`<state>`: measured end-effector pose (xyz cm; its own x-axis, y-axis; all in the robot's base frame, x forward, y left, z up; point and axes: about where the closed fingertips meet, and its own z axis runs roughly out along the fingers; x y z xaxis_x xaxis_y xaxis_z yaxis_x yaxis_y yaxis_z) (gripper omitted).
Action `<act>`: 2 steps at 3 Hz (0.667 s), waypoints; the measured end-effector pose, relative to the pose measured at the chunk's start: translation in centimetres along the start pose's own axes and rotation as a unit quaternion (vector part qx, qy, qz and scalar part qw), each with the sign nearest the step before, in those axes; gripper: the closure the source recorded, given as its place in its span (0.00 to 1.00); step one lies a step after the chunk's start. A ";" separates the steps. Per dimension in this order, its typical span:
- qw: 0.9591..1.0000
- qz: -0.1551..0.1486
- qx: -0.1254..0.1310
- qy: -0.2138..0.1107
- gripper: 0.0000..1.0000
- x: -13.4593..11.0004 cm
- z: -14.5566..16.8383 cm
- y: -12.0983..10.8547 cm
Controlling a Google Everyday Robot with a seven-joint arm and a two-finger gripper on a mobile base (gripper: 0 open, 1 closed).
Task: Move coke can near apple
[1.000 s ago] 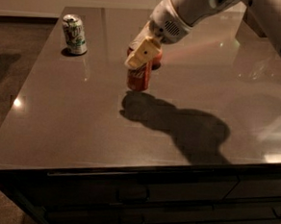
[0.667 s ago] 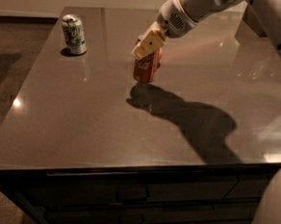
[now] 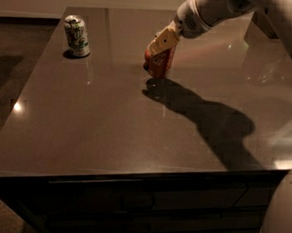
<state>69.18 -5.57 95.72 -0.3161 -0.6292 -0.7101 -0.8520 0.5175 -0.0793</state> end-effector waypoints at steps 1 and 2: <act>1.000 -0.004 0.020 0.005 0.63 1.3 0.6 -1.0; 1.000 -0.008 0.025 0.003 0.38 2.6 1.3 -1.3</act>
Offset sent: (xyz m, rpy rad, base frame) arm 0.0088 -0.0279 -0.0379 -0.0328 -0.0578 -0.0322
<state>70.03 -7.16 93.10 -0.3049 -0.6417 -0.7037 -0.8351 0.5353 -0.1263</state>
